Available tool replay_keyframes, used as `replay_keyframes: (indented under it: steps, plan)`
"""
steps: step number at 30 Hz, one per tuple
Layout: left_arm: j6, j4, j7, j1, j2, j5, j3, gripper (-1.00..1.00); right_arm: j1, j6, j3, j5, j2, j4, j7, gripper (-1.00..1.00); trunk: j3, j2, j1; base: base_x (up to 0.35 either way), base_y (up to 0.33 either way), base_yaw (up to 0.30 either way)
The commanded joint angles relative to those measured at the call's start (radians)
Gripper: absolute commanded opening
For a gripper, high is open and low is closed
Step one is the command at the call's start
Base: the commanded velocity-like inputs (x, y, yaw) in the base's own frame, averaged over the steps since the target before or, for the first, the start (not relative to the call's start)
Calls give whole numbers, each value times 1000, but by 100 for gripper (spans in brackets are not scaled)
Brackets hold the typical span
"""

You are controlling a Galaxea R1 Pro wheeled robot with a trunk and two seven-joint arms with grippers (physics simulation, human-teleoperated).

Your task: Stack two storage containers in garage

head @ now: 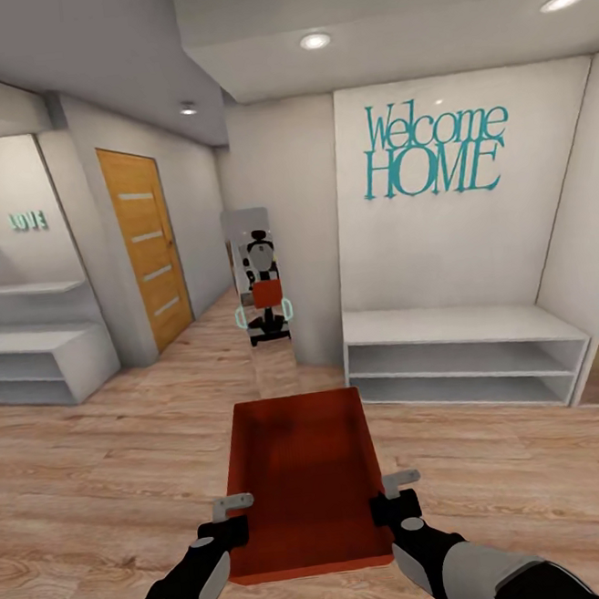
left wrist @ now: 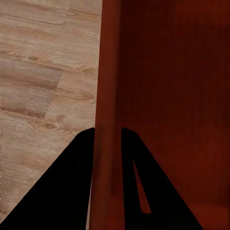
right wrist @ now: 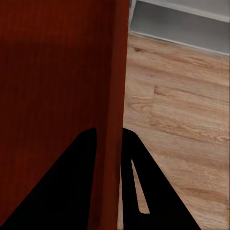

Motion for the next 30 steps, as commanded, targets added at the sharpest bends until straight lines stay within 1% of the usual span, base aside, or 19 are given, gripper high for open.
replay_keyframes:
  steps: [1, 30]
  plan:
    - [-21, -5, 15, -1, 5, -12, 12, -100, 0, 0, -43, 0, 0, 2, 8, -100, -2, -2, 1, 323, 0, 235]
    - [-24, -5, 15, -1, 5, -12, 12, -100, 0, 0, -43, 0, 0, 2, 8, -100, -2, -2, 1, 323, 0, 266]
